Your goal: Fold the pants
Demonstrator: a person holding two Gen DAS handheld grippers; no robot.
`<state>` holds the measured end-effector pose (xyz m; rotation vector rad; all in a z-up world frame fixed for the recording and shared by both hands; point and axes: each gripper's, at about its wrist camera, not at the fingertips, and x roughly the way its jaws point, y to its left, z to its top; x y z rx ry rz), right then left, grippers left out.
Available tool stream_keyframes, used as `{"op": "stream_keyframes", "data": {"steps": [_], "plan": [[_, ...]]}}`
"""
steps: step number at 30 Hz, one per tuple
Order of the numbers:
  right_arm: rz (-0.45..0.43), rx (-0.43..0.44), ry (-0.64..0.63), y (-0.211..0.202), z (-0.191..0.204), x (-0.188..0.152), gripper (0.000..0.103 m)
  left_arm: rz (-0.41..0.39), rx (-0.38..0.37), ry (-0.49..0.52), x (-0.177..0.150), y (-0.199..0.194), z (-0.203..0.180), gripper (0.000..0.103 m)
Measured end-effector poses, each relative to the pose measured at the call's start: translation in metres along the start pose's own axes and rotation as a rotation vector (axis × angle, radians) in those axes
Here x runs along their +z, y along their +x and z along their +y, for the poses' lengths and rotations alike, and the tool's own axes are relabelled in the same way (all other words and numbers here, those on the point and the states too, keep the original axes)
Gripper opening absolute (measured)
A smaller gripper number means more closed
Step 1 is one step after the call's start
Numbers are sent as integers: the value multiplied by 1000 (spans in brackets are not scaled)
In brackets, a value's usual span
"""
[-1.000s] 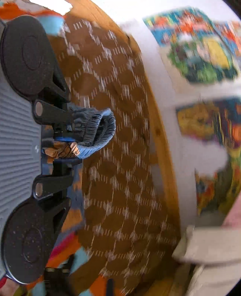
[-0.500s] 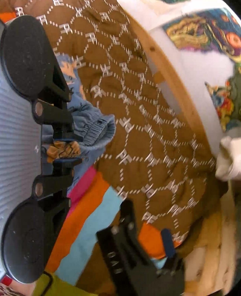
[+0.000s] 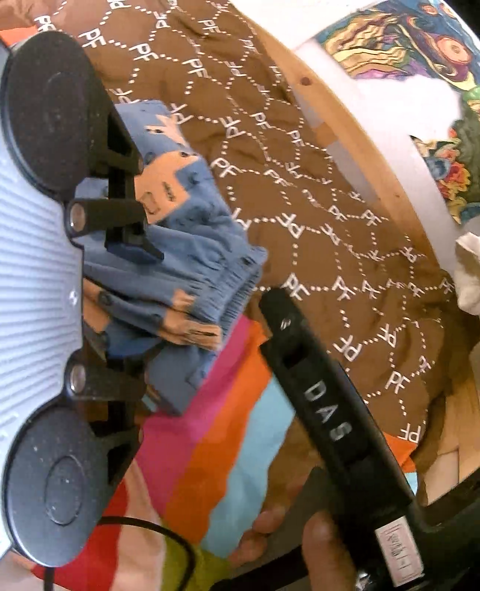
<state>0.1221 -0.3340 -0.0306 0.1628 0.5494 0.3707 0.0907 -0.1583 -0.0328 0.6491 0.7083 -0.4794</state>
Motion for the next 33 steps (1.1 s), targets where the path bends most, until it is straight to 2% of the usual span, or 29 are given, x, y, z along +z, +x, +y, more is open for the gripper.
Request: {"op": "stream_keyframes", "data": {"steps": [4,5,6,8,11,13,16,24,29,33], "plan": [[33,98,71,20,5,0,81,7,-24,-4,-3,0,4,20],[40,111,83,26,5,0,77,4,-29,5,-3,0,4,16],[53,121,101,32,6,-1,74,0,-33,13,-4,-1,3,14],[70,134,134,40,5,-2,56,-3,-35,25,-5,-1,3,9],[84,140,163,44,3,-5,40,-7,-45,13,-5,-3,4,6],[89,151,166,44,3,-6,34,-10,-46,5,-5,-4,5,5],[93,167,194,43,2,-6,12,-14,-46,-6,-3,-4,7,5],[77,142,203,21,3,2,9,-46,-63,-32,-2,-20,8,4],[139,89,181,29,3,-8,9,-22,-98,-29,-8,-10,3,4],[170,79,192,38,-4,-15,11,-60,-89,1,-20,-8,0,8]]}}
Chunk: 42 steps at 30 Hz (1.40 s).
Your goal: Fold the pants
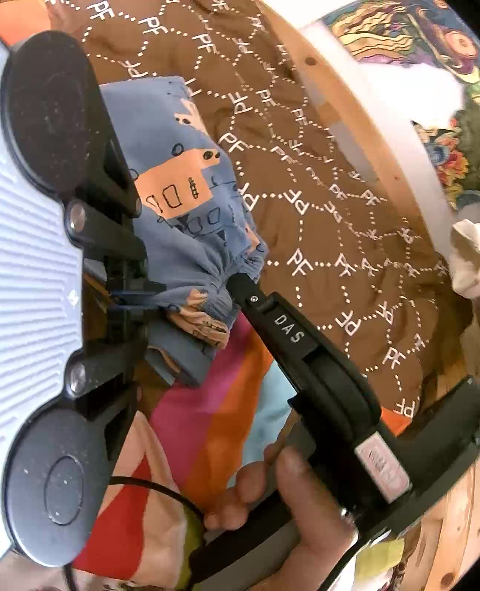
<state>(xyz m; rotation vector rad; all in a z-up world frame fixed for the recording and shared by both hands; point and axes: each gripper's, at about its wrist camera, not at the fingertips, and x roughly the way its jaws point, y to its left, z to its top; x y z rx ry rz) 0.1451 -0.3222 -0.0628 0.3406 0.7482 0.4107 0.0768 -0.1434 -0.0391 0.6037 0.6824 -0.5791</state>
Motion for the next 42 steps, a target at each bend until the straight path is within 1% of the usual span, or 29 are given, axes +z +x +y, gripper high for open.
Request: {"op": "stream_keyframes", "data": {"steps": [2,3,4,5,6,7,8,9,10,12,13,15,17,19,21,23,25,28,31,33,36,40,42], "plan": [[-6,-2,4,-2,-1,0,21,-7,-12,-55,-1,-8,7,17],[-22,-16,-14,-6,0,0,24,-15,-33,-106,-2,-15,15,19],[-48,-41,-42,-10,3,-1,31,-27,-53,-171,-3,-23,24,29],[-69,-60,-64,-14,6,-2,35,-43,-60,-232,-6,-30,34,44],[-90,-76,-80,-16,8,-3,38,-62,-44,-305,-8,-39,47,51],[-125,-112,-108,-20,13,-4,54,-74,-10,-363,-10,-43,58,61],[-158,-148,-145,-20,20,-5,76,-79,36,-420,-12,-44,69,69],[-194,-183,-190,-20,28,-6,85,-72,92,-466,-12,-42,79,73],[-226,-209,-229,-18,37,-7,89,-51,162,-500,-12,-37,89,81],[-259,-250,-291,-9,53,-8,92,13,299,-545,-8,-21,108,82],[-274,-286,-334,-3,63,-10,97,33,343,-563,-8,-12,118,82],[-284,-360,-415,10,78,-14,99,69,398,-576,-8,4,131,83],[-243,-411,-473,28,86,-16,99,103,419,-549,-7,22,136,85],[-209,-461,-501,41,87,-18,99,141,436,-523,-7,38,136,86],[-183,-488,-488,45,80,-19,99,155,431,-548,-12,45,139,89],[-170,-498,-435,42,69,-17,101,152,424,-591,-16,44,141,91],[-165,-511,-364,36,59,-15,102,150,414,-614,-20,40,144,91],[-152,-492,-304,25,48,-12,102,149,409,-630,-21,32,146,91],[-159,-480,-332,13,56,-14,102,148,402,-647,-20,20,142,90],[-154,-450,-356,5,66,-18,102,162,388,-653,-21,14,138,90],[-114,-369,-369,-6,75,-25,102,181,367,-662,-30,1,130,92],[-38,-321,-371,-9,79,-28,102,221,351,-663,-46,-11,123,96],[-2,-320,-373,-9,79,-30,102,235,355,-661,-54,-12,121,99]]}}
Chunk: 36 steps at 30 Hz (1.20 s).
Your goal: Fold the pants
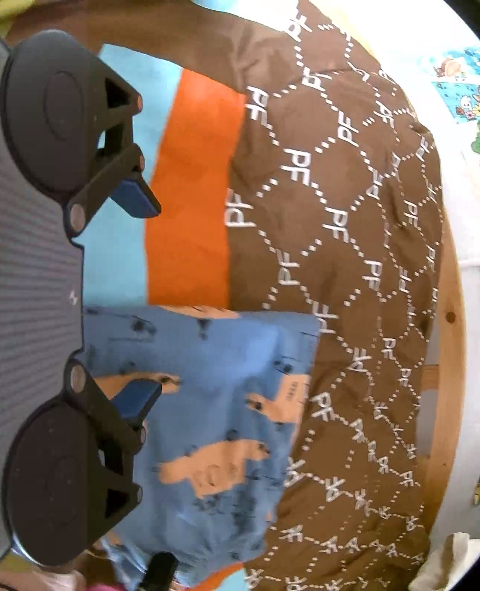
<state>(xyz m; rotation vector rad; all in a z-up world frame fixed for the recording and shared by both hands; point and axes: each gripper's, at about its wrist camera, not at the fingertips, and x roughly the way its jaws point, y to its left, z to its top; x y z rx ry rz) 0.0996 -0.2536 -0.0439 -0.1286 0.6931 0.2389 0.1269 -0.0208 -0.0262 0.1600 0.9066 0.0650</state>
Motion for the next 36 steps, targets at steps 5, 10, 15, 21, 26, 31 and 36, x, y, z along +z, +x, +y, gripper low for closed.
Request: {"op": "stream_keyframes", "data": {"steps": [5,10,15,21,26,31,36], "plan": [[83,31,17,14,-5,-5,102,9,-19,-29,-9,4,11,103],[89,62,27,13,-9,-4,102,18,-36,-44,-11,4,15,103],[-5,113,33,4,-20,4,102,13,-81,-26,-9,-4,20,103],[-22,296,130,27,-52,18,102,-19,-252,19,-7,-5,26,103],[55,450,301,67,-81,25,86,3,-334,-27,3,7,33,88],[67,473,335,85,-81,28,56,50,-357,-73,10,19,42,62],[47,458,331,81,-79,24,33,65,-385,-60,14,18,38,19]]}}
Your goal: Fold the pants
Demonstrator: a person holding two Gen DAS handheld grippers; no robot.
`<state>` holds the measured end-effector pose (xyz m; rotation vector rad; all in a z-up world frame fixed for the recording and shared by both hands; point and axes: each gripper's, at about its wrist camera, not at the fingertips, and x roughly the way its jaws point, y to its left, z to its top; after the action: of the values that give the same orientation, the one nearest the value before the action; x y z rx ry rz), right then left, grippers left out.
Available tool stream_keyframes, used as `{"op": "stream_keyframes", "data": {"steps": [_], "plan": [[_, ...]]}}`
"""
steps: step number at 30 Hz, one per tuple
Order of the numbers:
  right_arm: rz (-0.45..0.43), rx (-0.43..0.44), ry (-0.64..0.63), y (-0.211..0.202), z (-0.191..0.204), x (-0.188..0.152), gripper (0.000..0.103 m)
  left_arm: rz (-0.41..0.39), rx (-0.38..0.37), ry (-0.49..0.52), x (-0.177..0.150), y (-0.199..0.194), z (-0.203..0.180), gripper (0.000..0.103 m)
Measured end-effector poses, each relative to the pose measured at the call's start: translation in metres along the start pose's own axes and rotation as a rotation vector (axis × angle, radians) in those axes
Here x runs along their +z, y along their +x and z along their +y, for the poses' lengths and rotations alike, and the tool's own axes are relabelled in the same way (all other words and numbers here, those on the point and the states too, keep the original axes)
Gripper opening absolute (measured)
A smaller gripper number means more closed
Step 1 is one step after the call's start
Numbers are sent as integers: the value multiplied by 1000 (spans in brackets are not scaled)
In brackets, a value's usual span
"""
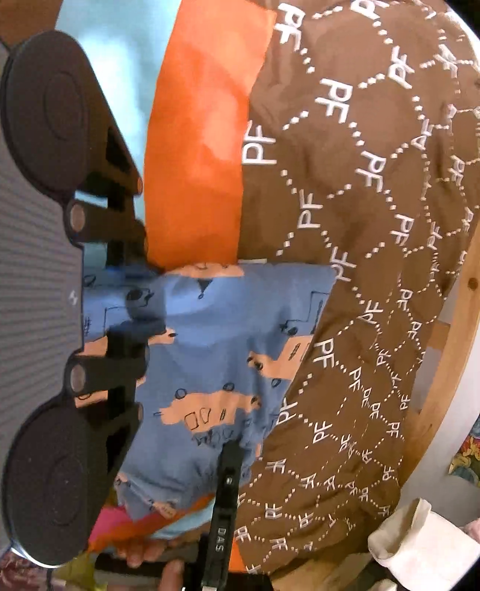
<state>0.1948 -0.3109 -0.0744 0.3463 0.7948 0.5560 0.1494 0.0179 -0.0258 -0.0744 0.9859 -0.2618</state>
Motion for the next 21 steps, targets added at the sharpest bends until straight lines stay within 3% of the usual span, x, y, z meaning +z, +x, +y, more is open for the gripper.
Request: {"op": "stream_keyframes", "data": {"steps": [5,12,16,21], "plan": [[-60,-79,-147,-12,29,1,24,-57,73,73,1,-12,-24,14],[-159,-120,-301,-30,60,18,22,-181,79,150,16,-32,-46,13],[-221,-146,-328,-38,63,35,22,-252,103,191,32,-33,-58,13],[-238,-173,-312,-35,52,52,22,-244,97,187,51,-17,-59,13]]}}
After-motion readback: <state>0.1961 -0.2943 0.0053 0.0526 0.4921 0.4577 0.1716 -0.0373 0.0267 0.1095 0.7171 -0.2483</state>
